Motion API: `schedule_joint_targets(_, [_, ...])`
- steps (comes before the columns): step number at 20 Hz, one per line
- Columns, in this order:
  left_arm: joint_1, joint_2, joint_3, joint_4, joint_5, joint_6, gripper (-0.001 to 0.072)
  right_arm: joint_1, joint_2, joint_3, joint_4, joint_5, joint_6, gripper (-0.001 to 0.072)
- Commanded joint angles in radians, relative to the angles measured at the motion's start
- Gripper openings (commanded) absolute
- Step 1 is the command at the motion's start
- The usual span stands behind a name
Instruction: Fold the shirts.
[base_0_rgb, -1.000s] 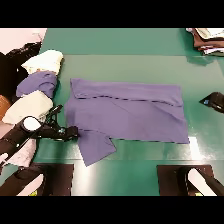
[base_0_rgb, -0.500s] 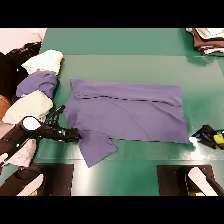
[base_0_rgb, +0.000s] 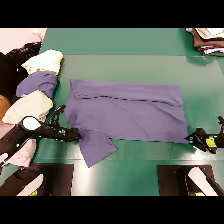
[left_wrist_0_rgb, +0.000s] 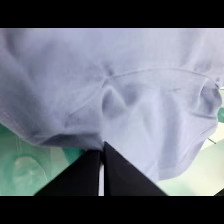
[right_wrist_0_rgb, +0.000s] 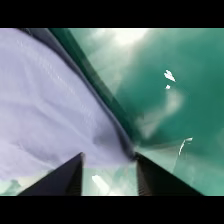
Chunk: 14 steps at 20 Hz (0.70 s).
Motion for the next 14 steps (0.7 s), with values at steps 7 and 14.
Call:
schedule_joint_targets(7, [0.000, 0.001, 0.001, 0.003, 0.013, 0.003, 0.0022, 0.060, -0.003, -0.005, 0.014, -0.043, -0.020, 0.0086])
schedule_joint_targets(14, [0.000, 0.193, 0.036, 0.193, -0.189, -0.087, 0.0021, 0.210, 0.068, 0.125, -0.148, 0.143, -0.014, 0.0012])
